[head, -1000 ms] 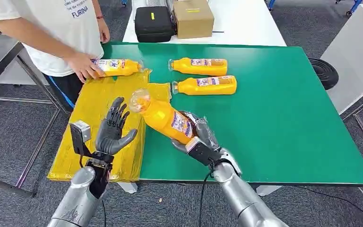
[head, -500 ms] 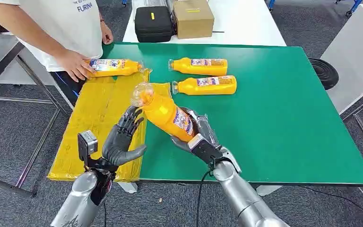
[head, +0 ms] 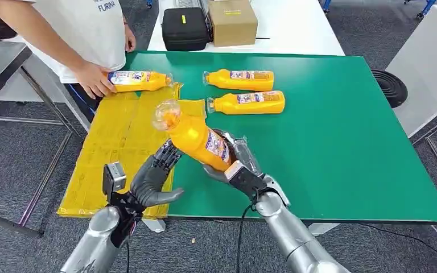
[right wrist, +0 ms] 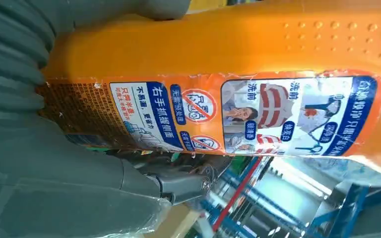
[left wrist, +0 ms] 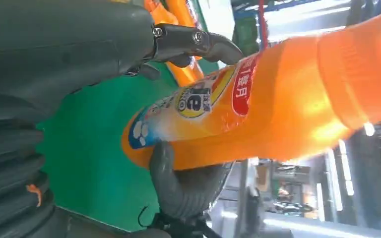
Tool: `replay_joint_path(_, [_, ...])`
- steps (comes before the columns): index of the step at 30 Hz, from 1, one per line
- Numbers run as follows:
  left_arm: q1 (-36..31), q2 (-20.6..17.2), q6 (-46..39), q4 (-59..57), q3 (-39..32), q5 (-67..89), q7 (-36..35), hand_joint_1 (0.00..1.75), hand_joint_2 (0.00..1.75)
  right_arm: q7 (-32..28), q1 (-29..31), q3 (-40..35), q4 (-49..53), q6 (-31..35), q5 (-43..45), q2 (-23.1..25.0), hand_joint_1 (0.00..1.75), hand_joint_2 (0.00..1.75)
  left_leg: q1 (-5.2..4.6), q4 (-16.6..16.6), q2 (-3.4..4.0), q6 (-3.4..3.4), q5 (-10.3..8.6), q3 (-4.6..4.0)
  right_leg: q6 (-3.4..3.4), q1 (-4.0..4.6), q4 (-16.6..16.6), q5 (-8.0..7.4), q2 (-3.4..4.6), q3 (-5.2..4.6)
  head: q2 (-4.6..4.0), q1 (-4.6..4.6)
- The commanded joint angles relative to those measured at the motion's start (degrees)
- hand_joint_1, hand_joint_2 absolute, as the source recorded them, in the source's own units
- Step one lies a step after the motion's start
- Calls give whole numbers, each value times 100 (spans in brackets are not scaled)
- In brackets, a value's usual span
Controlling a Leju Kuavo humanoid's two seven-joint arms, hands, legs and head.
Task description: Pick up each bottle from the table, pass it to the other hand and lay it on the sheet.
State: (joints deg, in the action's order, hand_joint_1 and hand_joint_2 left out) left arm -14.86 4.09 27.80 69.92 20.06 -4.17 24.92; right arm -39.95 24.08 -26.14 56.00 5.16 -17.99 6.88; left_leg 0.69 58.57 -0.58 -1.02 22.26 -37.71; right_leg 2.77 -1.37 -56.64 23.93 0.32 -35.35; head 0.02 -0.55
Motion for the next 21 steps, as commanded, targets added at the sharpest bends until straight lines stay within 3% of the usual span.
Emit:
replay_joint_path(1, [-405, -28, -35, -580, 210, 45, -73, 0, 175, -5, 299, -276, -223, -33, 22, 13, 175, 175, 0, -1, 0, 1, 6, 17, -13, 3, 0, 7, -6, 18, 0, 0])
replay_joint_path(6, [-405, -28, -35, -580, 210, 45, -73, 0, 175, -5, 299, -276, -223, -33, 22, 13, 175, 175, 1, 2, 7, 1, 10, 22, -14, 5, 1, 8, -1, 23, 0, 0])
replay_joint_path(10, [-719, 230, -987, -1003, 100, 497, -277, 0, 175, -5, 279, -532, -260, -75, 11, 140, 175, 175, 1, 1, -2, 1, 4, 11, -11, 3, 0, 6, -8, 13, 0, 0])
replay_joint_path(14, [-952, 343, -1297, -1399, -142, 285, -367, 0, 175, -5, 274, -671, -437, -117, 20, 219, 175, 175, 5, 1, 1, 3, 13, 35, -23, 10, 1, 13, -11, 38, 0, 0])
replay_joint_path(21, [-937, 391, -1065, -1530, -337, -550, -337, 0, 175, -5, 349, -912, -797, -223, 144, 182, 175, 175, 4, -4, 6, 0, 10, 30, -15, 7, 9, 7, -3, 32, 0, 2])
